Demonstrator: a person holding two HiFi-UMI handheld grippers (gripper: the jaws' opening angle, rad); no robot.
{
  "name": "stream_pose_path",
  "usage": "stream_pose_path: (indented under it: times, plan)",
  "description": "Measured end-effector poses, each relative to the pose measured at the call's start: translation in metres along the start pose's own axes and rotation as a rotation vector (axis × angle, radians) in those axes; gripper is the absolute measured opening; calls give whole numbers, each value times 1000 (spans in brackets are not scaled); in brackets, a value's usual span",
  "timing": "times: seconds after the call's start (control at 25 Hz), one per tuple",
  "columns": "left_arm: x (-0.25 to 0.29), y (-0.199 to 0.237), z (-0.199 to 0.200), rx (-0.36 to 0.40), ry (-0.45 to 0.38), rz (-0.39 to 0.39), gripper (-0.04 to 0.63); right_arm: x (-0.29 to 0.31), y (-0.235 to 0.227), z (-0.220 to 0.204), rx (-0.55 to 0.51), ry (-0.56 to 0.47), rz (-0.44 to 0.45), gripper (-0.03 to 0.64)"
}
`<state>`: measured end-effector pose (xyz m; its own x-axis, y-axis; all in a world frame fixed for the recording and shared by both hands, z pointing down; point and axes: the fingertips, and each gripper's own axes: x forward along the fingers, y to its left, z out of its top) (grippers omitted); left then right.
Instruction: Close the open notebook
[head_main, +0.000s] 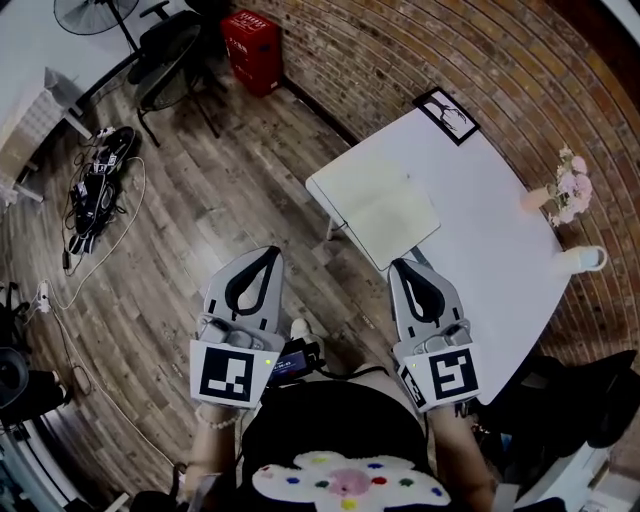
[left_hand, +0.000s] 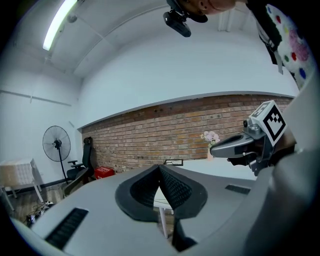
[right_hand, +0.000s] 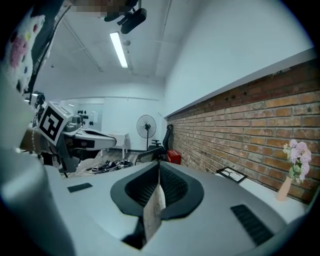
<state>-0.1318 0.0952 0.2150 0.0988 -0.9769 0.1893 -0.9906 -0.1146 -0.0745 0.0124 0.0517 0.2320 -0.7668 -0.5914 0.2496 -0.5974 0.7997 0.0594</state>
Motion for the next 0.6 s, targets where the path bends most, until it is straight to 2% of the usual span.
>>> stream_pose_path:
  times: [0.12, 0.32, 0.48, 0.6]
  plan:
    - [10, 14, -2, 13, 6, -25, 17, 16, 1, 2, 13, 5, -24, 37]
    - [23, 27, -4, -26, 3, -110, 17, 35, -1, 4, 28, 10, -73, 37]
    - [33, 25, -9, 87, -2, -164, 17, 39, -6, 0, 37, 25, -106, 37]
    - [37, 21, -14, 132, -1, -203, 17, 39, -8, -7, 43, 48, -123, 37]
